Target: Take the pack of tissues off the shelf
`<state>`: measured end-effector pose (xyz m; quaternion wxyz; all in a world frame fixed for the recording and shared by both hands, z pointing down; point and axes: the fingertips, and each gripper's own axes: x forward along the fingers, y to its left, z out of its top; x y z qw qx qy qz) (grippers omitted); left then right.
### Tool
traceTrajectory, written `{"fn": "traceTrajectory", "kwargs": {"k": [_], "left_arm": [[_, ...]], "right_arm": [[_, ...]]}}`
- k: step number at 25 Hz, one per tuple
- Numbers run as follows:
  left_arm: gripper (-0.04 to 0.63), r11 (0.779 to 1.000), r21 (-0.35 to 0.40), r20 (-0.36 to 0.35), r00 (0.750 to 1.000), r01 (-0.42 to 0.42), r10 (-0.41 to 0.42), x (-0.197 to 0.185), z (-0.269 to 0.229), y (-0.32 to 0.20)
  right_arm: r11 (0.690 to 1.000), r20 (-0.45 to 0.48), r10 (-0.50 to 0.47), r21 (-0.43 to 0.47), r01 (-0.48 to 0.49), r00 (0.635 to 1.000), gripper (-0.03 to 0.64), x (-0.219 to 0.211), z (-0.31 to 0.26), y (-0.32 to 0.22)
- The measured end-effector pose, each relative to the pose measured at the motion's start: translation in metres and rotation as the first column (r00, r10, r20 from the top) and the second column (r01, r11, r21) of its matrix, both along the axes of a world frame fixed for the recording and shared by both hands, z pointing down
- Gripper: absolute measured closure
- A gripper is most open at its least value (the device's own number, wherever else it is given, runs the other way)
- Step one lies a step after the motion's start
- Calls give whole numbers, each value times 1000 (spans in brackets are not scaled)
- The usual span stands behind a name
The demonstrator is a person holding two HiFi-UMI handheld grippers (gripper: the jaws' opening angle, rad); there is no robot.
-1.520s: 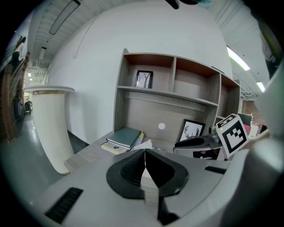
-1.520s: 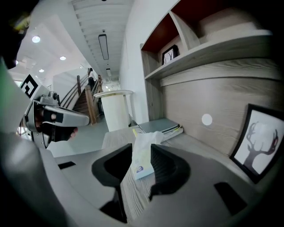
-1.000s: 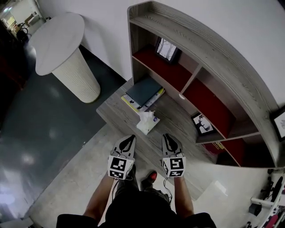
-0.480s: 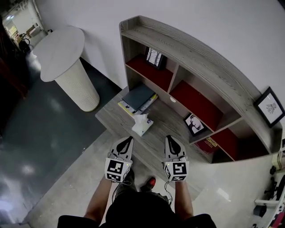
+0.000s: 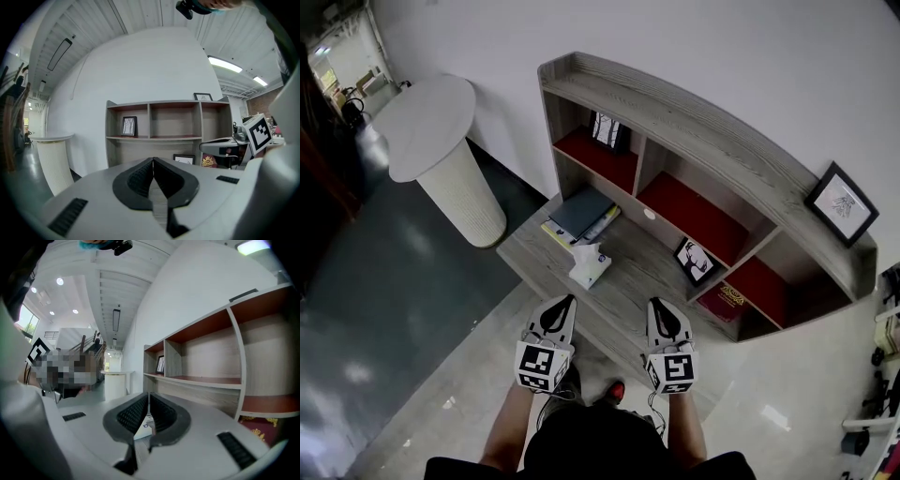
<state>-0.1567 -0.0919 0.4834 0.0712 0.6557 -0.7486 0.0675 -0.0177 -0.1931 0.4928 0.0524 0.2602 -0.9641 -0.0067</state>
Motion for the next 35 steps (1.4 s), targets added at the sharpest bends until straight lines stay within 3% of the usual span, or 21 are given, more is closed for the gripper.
{"fn": "traceTrajectory", "kwargs": {"k": [13, 35], "left_arm": [[588, 1000, 10, -9, 1000, -10, 10, 44, 2, 19], [588, 1000, 7, 12, 1000, -19, 19, 54, -1, 28]], "right_arm": [[1000, -2, 13, -7, -13, 1000, 577, 48, 5, 20], [1000, 19, 12, -10, -12, 1000, 577, 58, 0, 31]]}}
